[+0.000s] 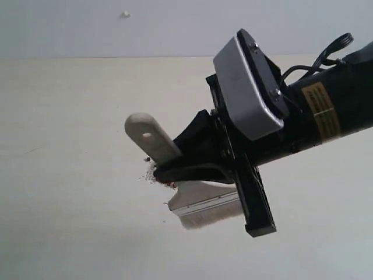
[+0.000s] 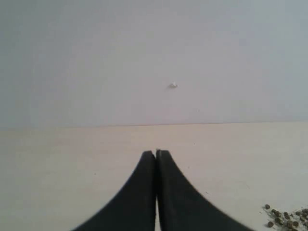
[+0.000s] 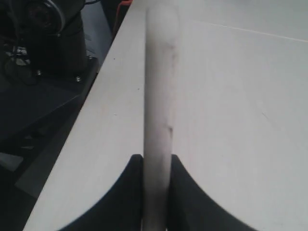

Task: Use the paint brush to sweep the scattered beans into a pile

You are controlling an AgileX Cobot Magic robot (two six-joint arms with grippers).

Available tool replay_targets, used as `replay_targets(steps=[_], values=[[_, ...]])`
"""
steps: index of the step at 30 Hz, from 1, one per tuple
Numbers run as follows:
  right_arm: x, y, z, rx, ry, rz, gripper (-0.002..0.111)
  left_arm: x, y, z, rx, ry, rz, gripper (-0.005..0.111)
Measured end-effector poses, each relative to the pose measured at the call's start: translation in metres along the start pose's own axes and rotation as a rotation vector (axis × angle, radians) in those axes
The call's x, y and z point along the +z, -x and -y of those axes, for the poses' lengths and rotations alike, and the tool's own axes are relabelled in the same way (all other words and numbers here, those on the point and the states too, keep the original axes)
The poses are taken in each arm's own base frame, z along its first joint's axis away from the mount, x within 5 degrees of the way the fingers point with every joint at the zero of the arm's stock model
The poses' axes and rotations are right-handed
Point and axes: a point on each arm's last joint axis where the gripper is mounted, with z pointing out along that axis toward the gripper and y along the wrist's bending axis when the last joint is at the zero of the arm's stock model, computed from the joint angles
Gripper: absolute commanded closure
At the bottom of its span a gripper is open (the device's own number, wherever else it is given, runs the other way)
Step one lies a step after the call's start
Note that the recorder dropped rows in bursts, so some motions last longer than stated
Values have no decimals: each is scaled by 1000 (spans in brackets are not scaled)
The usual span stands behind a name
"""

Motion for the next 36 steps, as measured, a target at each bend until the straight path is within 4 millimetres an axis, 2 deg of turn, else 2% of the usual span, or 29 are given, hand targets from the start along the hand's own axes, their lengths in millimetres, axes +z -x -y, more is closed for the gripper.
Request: replay_targets(steps=[7, 12, 15, 18, 24, 36], values=[[-14, -42, 21, 40, 51, 42, 108, 0, 0, 0, 0, 0, 0, 107], [-28, -87, 51, 124, 0, 48, 108, 0, 0, 0, 0, 0, 0, 107], [-29, -111, 68, 180, -16, 46, 108, 0, 0, 0, 0, 0, 0, 107], [-25, -125, 81, 209, -12, 56, 108, 0, 0, 0, 0, 0, 0, 107], [-15, -140, 92, 246, 21, 105, 108, 0, 0, 0, 0, 0, 0, 107], [-8, -144, 118, 217, 26, 127, 108, 0, 0, 0, 0, 0, 0, 107]])
